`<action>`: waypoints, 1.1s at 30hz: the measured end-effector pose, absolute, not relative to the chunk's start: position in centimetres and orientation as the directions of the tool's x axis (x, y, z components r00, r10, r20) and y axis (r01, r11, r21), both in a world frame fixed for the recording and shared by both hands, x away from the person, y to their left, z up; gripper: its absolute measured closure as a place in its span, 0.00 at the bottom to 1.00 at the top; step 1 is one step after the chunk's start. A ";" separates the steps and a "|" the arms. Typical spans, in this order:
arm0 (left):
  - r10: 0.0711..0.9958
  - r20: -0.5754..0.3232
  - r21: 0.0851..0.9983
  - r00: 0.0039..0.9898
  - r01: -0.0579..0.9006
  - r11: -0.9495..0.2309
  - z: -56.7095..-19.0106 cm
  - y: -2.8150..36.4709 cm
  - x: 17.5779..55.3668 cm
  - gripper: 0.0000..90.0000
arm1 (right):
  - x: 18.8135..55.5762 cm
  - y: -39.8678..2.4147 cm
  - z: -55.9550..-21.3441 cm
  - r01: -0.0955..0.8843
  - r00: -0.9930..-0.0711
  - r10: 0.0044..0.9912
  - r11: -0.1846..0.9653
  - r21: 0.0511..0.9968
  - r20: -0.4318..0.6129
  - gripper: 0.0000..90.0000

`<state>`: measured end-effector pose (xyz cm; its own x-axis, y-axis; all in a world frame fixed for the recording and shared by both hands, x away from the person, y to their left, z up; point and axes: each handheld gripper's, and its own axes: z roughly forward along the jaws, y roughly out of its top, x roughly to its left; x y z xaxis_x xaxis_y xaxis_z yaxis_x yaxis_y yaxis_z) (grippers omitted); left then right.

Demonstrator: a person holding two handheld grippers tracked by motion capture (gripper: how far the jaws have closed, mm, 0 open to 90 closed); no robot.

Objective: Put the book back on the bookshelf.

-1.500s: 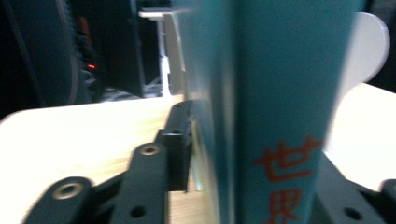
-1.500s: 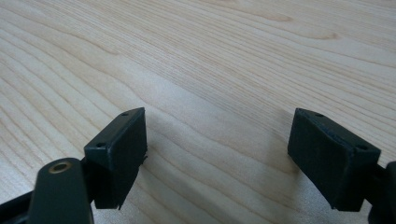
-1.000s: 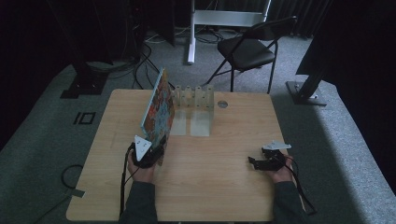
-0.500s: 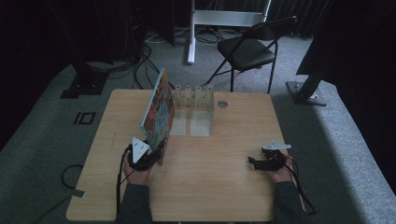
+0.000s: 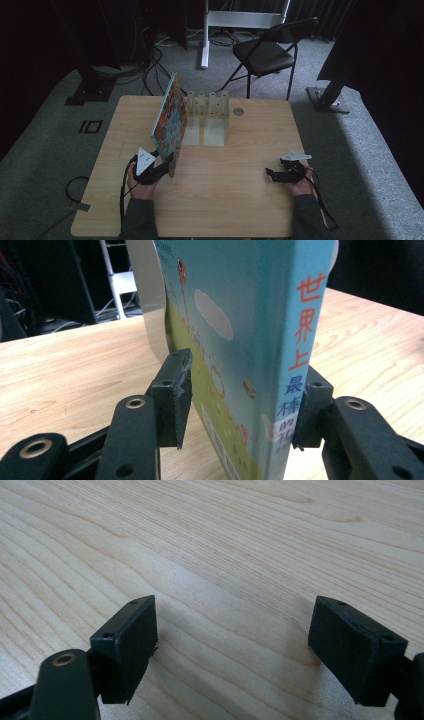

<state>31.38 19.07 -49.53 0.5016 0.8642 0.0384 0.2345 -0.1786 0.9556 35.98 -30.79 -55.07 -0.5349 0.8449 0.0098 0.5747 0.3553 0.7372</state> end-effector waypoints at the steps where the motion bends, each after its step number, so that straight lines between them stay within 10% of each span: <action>1: 0.859 0.035 0.955 0.511 0.236 -0.179 -49.5 19.2 31.4 0.57 | 36.0 -30.8 -55.1 0.575 -0.535 0.845 0.355 0.737 0.010 0.22; 33: 0.738 -0.023 0.919 0.674 0.306 -0.250 -50.7 22.0 30.6 0.57 | 36.0 -30.8 -55.1 0.575 -0.535 0.845 0.356 0.736 0.009 0.22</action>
